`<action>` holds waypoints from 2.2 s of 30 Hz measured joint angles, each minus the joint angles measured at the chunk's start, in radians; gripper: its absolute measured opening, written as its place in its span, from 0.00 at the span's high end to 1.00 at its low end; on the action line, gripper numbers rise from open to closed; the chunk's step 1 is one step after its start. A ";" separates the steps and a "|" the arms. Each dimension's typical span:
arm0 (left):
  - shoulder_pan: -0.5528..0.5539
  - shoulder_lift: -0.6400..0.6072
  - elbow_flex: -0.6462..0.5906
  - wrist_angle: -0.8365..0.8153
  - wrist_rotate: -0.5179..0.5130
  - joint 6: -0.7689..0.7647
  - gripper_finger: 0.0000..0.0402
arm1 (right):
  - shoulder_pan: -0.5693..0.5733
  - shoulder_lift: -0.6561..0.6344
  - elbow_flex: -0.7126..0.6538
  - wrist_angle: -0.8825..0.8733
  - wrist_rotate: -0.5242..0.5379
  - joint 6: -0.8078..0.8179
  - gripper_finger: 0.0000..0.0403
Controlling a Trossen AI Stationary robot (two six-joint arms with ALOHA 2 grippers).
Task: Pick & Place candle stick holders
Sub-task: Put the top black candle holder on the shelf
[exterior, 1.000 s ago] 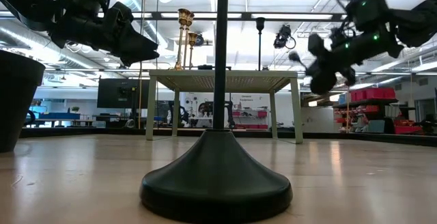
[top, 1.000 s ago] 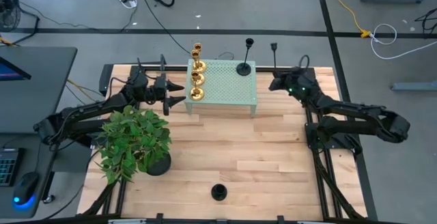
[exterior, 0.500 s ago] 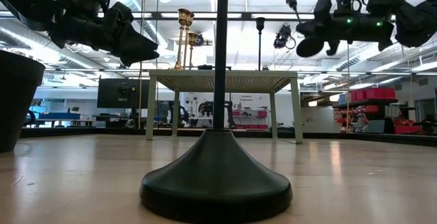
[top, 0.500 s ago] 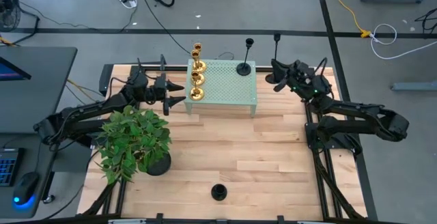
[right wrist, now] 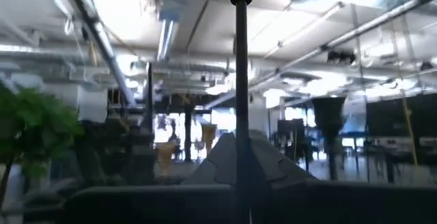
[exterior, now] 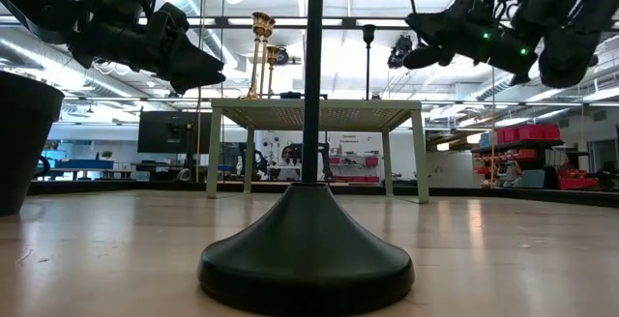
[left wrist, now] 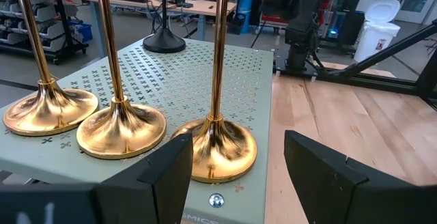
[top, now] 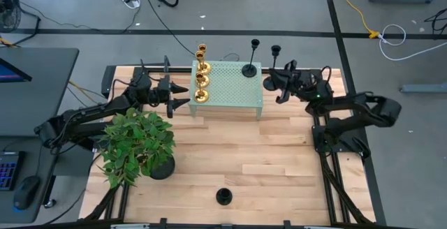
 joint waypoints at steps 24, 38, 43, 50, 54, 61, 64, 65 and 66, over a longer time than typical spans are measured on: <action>-0.001 0.002 0.000 -0.010 0.000 0.003 0.42 | -0.005 0.356 0.241 0.007 -0.211 -0.033 0.99; -0.001 0.002 0.000 -0.010 0.000 0.000 0.42 | 0.011 0.364 0.242 -0.002 -0.144 -0.014 0.99; -0.001 0.002 0.000 -0.010 0.000 0.000 0.42 | 0.010 0.364 0.242 -0.046 -0.111 -0.037 0.99; -0.001 0.002 0.000 -0.010 0.000 -0.001 0.42 | 0.011 0.365 0.242 -0.047 -0.080 -0.072 0.99; -0.001 0.002 0.000 -0.009 0.000 -0.001 0.42 | 0.014 0.392 0.242 -0.005 -0.081 -0.073 0.99; -0.001 0.002 0.000 -0.009 0.000 -0.001 0.42 | 0.038 0.462 0.269 0.005 -0.086 -0.056 0.99; -0.001 0.002 0.000 -0.009 -0.004 -0.001 0.42 | 0.046 0.490 0.296 0.006 -0.095 -0.072 0.99; -0.001 0.002 0.000 -0.010 -0.006 -0.001 0.42 | 0.045 0.497 0.301 0.005 -0.095 -0.074 0.99; -0.001 0.002 0.000 -0.010 -0.009 -0.001 0.42 | 0.043 0.500 0.302 0.005 -0.092 -0.073 0.99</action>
